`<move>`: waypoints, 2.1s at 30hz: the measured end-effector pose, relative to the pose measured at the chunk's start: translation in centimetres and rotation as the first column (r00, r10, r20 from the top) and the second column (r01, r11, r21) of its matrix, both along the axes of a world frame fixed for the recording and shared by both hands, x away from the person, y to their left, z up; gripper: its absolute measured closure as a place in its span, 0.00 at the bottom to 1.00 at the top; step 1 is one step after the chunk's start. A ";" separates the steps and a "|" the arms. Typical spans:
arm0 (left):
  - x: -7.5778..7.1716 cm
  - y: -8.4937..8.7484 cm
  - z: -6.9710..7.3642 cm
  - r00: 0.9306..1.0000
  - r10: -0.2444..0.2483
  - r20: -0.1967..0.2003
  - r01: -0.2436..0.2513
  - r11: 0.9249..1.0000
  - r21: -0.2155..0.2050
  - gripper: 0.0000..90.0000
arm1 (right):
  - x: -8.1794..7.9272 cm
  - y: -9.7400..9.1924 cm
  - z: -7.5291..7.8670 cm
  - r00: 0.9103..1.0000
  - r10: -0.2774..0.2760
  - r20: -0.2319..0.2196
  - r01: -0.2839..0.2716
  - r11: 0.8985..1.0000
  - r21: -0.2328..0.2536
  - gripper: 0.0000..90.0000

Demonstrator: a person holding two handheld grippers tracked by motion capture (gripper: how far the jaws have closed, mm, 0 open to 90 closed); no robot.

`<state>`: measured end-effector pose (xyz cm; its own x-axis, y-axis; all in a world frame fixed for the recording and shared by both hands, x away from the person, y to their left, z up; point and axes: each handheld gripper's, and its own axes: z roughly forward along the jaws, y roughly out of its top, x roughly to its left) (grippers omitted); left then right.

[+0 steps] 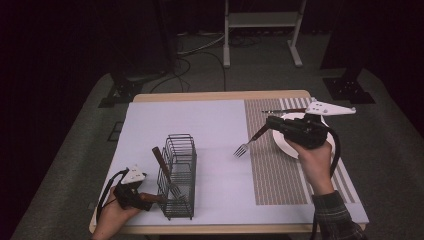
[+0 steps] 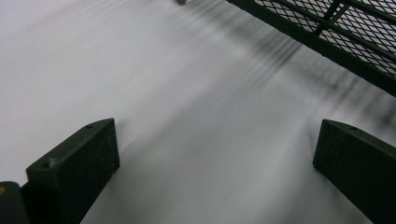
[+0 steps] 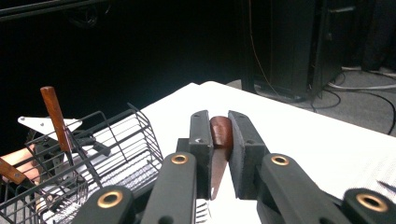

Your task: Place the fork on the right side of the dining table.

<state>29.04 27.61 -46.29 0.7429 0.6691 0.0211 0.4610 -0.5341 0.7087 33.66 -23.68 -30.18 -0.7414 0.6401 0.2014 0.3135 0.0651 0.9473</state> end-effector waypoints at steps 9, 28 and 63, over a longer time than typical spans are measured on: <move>0.0 0.0 0.0 1.000 0.001 0.000 -0.001 1.000 -0.003 0.00 | -0.8 -2.1 -0.8 0.998 -0.059 -0.025 0.059 0.998 -0.011 0.89; 0.0 0.0 0.0 1.000 0.002 0.000 -0.002 1.000 -0.003 0.00 | -3.0 -6.1 -2.2 0.984 -0.165 -0.066 0.165 0.986 -0.004 0.89; 0.0 0.0 0.0 1.000 0.000 -0.001 0.000 1.000 -0.001 0.00 | -5.9 -11.3 -4.6 0.941 -0.314 -0.126 0.316 0.949 -0.010 0.88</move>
<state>29.06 27.59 -46.30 0.7429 0.6691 0.0203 0.4614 -0.5338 0.7087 27.80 -34.97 -34.82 -0.4708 0.8342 0.2871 0.4317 -0.0660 0.8996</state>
